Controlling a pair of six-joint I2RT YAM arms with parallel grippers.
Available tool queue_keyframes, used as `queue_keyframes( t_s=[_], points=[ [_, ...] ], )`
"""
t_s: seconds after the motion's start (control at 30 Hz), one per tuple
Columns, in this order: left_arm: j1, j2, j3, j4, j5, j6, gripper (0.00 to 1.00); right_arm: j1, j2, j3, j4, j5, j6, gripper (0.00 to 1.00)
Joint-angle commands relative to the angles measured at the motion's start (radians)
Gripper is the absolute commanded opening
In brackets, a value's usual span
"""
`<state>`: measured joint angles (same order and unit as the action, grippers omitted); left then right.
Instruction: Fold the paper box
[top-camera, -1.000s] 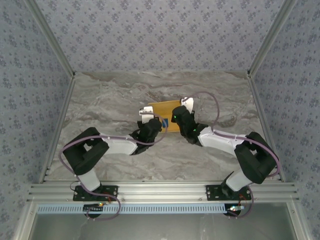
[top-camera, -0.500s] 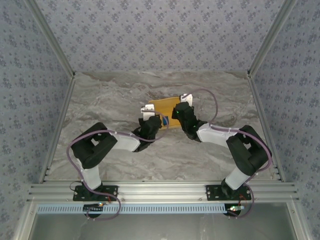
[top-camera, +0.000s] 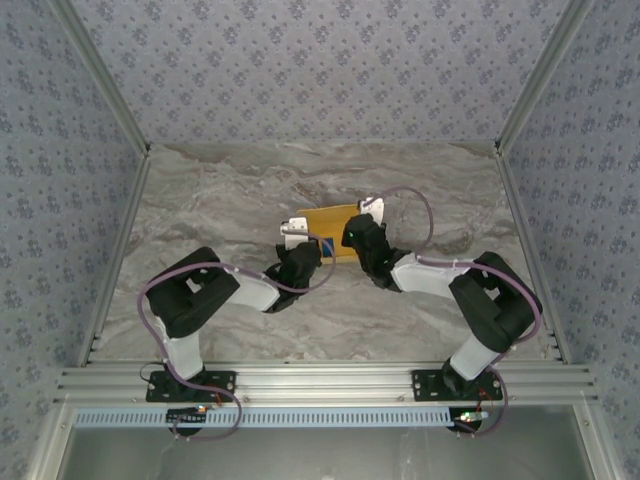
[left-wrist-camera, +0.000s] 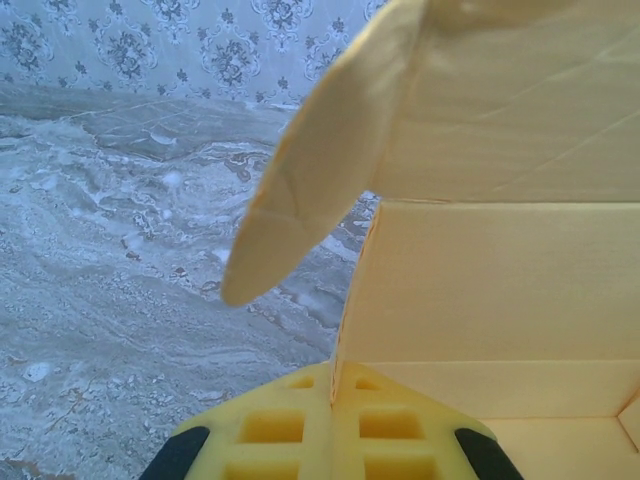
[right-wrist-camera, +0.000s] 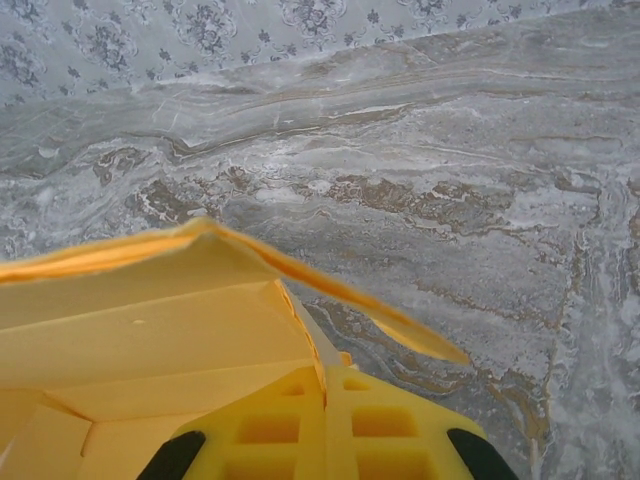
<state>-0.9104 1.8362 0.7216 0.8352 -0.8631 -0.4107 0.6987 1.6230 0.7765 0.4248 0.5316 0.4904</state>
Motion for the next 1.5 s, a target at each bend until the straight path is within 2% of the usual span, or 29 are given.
queue_keyframes(
  t_s=[0.0, 0.9, 1.47],
  points=[
    [0.005, 0.021, -0.037, -0.017, -0.113, -0.007, 0.04, -0.006, -0.027, -0.026, -0.08, 0.129, 0.098, 0.07],
    [-0.054, 0.02, -0.103, -0.031, -0.189, -0.063, 0.02, 0.075, -0.027, -0.087, -0.13, 0.192, 0.174, 0.09],
    [-0.068, 0.047, -0.137, -0.015, -0.233, -0.066, 0.0, 0.121, -0.019, -0.148, -0.048, 0.262, 0.148, 0.11]
  ],
)
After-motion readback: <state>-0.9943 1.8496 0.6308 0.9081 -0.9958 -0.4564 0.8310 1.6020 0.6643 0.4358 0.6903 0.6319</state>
